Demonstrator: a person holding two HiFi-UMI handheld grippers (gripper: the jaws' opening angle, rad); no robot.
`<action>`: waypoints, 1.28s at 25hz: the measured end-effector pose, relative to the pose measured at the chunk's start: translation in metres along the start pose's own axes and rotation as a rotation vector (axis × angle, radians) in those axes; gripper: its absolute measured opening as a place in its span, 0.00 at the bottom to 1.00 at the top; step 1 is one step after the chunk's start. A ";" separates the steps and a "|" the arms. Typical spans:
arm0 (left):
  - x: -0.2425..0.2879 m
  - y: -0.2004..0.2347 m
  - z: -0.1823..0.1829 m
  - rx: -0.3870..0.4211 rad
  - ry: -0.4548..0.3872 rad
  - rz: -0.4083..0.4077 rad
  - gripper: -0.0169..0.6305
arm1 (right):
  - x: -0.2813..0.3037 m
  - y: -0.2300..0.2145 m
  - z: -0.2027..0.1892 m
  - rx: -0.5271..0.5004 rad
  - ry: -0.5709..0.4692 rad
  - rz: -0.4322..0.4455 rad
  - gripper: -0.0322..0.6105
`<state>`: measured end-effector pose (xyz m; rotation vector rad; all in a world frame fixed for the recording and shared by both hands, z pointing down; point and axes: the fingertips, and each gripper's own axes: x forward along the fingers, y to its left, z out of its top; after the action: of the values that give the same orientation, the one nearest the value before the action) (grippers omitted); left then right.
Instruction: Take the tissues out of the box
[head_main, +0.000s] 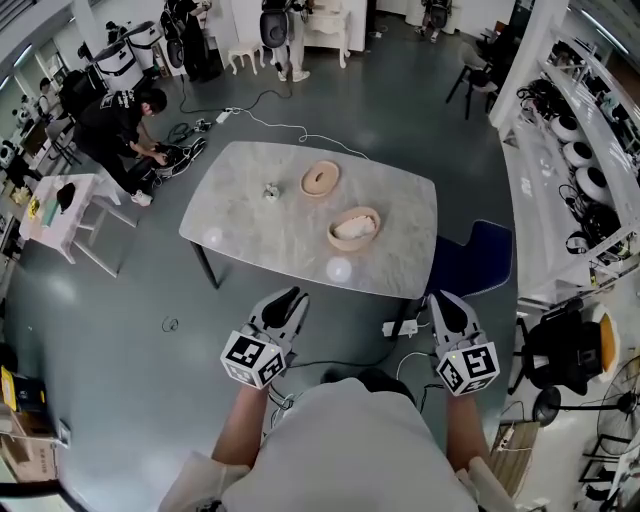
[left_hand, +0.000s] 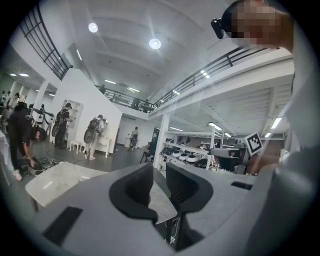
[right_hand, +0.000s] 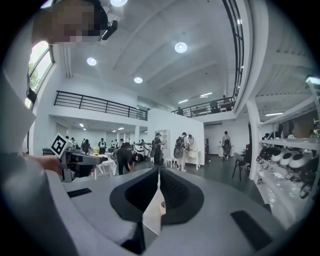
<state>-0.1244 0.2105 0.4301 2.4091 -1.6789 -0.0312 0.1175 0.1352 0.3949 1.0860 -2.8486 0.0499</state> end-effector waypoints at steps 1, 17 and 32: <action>0.001 0.002 -0.001 -0.003 0.004 -0.002 0.16 | 0.002 0.001 -0.001 0.002 0.003 -0.002 0.11; 0.065 0.054 -0.013 -0.030 0.066 0.045 0.16 | 0.088 -0.046 -0.031 0.049 0.067 0.038 0.11; 0.209 0.108 -0.011 -0.049 0.148 0.116 0.15 | 0.221 -0.157 -0.062 0.090 0.164 0.150 0.11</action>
<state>-0.1489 -0.0181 0.4812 2.2158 -1.7254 0.1195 0.0630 -0.1247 0.4780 0.8379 -2.7961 0.2679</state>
